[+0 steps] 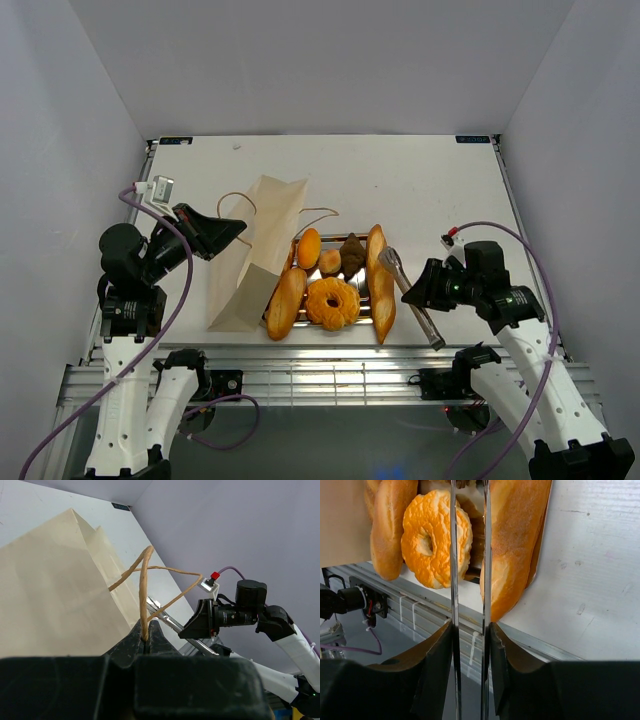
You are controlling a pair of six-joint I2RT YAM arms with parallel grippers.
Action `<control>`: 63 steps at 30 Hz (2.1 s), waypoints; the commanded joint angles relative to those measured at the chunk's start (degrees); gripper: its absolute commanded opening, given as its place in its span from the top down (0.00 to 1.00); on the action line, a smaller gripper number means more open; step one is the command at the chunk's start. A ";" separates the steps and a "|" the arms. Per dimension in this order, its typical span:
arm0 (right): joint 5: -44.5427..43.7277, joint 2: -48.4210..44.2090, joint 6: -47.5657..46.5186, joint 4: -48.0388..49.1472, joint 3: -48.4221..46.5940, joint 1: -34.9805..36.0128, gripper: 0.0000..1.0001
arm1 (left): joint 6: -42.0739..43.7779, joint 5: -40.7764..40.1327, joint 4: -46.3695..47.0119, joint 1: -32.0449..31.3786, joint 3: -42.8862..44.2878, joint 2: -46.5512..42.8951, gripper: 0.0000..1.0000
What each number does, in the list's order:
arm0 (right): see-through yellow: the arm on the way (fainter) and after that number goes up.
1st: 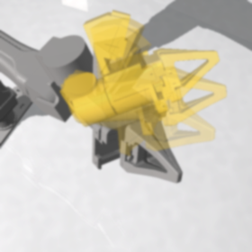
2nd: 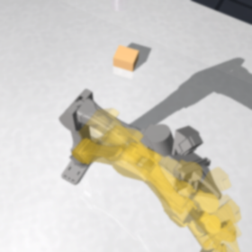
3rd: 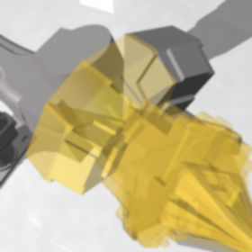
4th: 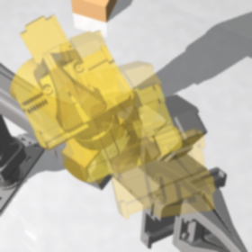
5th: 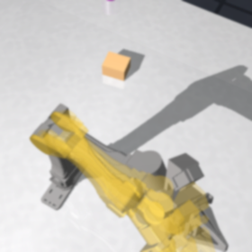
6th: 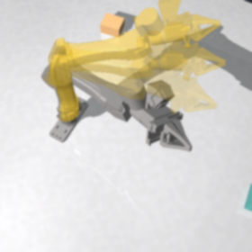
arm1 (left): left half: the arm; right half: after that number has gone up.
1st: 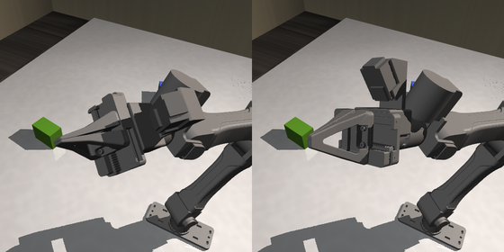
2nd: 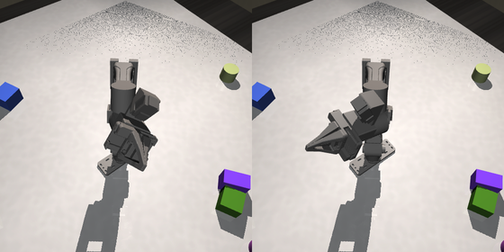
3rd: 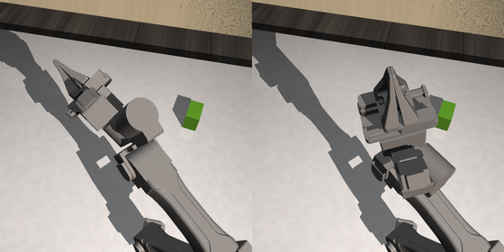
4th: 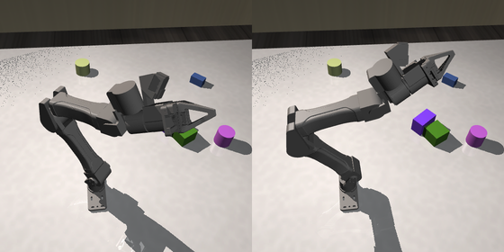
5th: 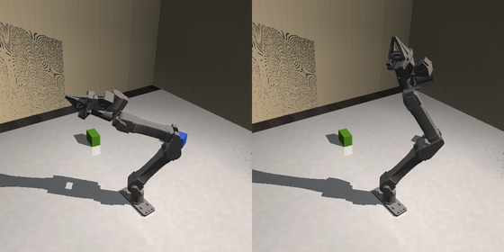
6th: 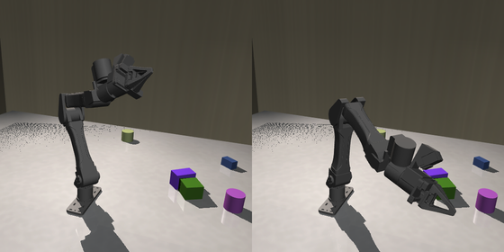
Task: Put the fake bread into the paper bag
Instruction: Pick up the clamp at the center of the board, then pick up the fake bread from the plate.
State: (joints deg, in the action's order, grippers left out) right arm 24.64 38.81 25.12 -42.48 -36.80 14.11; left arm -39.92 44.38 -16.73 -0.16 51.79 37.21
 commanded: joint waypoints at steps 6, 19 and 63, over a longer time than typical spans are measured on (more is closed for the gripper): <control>0.32 -1.98 1.59 -3.49 0.76 -0.22 0.58 | 0.46 0.36 -0.58 -0.01 -0.55 -0.91 1.00; -5.04 -0.31 1.51 -6.47 -3.36 -0.22 0.56 | 0.72 0.27 -0.76 -0.01 -0.29 -0.83 1.00; -7.77 1.53 -1.31 -10.87 -5.39 -0.22 0.48 | 0.55 0.44 -0.14 -0.01 -0.55 -0.91 1.00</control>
State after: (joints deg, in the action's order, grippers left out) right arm 15.57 40.23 25.04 -55.35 -42.57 14.11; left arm -39.90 44.38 -16.75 -0.16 51.35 36.64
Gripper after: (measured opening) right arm 0.520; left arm 0.027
